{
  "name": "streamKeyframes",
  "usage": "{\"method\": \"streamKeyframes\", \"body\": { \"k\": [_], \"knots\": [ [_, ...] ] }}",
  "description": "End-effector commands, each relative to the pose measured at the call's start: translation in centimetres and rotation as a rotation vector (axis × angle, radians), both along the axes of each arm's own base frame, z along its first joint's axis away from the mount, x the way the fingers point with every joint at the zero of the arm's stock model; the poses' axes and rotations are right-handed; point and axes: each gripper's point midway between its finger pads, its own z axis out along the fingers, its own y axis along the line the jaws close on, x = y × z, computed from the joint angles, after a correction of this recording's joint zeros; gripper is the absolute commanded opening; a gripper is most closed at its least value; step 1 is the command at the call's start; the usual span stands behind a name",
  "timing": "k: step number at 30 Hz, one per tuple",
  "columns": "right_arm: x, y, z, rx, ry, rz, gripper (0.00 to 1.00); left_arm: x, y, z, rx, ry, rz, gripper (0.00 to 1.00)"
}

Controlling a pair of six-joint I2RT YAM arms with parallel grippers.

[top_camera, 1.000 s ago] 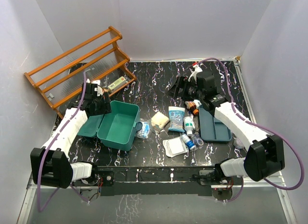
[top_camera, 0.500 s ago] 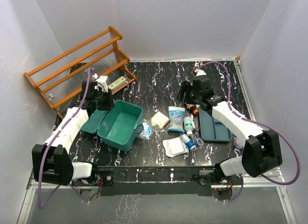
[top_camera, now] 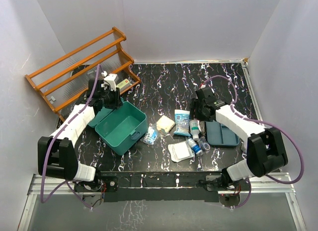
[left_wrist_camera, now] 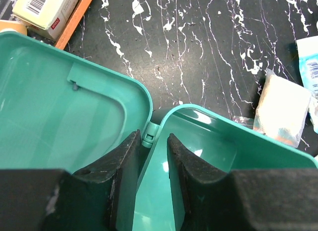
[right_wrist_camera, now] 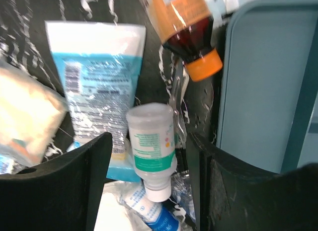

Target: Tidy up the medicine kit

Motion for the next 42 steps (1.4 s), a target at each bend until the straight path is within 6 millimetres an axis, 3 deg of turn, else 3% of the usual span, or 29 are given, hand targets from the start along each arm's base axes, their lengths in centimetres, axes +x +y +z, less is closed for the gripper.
{"method": "streamKeyframes", "body": {
  "k": [1,5,10,15,21,27,34,39,42],
  "knots": [
    [-1.0,0.3,-1.8,0.002,0.065,0.021,0.58,1.0,-0.6,2.1,-0.010,-0.062,-0.024,0.28],
    [-0.8,0.3,-3.2,-0.010,0.092,0.023,0.56,0.8,-0.3,3.1,-0.013,-0.059,0.003,0.36],
    [-0.4,0.9,-4.4,0.004,0.106,0.041,0.55,0.1,-0.2,6.4,-0.047,-0.111,0.036,0.49],
    [-0.4,1.0,-5.4,0.001,0.121,0.047,0.51,-0.8,-0.2,9.1,-0.088,-0.144,0.063,0.55],
    [-0.3,0.8,-5.2,-0.002,0.095,0.040,0.40,-2.1,-0.3,12.0,-0.143,-0.202,0.086,0.62],
    [1.6,1.7,0.7,0.085,-0.080,0.011,0.39,-4.2,-1.3,13.6,-0.230,-0.217,0.056,0.70],
    [2.6,4.4,7.2,0.278,-0.234,0.027,0.38,-6.3,-2.3,14.0,-0.293,-0.204,0.013,0.72],
    [2.6,8.2,13.7,0.596,-0.369,0.053,0.38,-6.6,-3.0,16.0,-0.381,-0.227,0.021,0.76],
    [2.5,10.4,17.5,0.823,-0.421,0.036,0.38,-6.8,-4.5,17.6,-0.501,-0.236,-0.016,0.82]
  ]
}}
